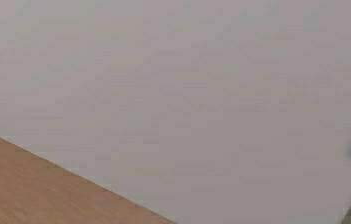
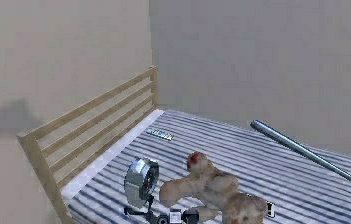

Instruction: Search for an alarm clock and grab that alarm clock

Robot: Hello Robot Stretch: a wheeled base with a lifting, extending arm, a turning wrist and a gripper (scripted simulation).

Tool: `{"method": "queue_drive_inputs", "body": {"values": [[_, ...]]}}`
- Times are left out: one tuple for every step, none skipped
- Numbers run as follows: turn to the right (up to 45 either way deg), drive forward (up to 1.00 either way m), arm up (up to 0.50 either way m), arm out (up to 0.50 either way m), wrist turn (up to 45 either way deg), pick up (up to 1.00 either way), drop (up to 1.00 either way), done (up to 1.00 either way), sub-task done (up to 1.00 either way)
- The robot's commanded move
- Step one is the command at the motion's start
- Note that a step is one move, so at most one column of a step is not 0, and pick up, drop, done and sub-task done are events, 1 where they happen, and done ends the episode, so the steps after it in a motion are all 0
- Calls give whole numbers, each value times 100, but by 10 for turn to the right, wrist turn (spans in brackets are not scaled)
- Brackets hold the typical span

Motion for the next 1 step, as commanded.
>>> {"method": "queue_drive_inputs", "body": {"values": [[0, 0, 0, 0, 0, 0, 0, 100, 0]]}}
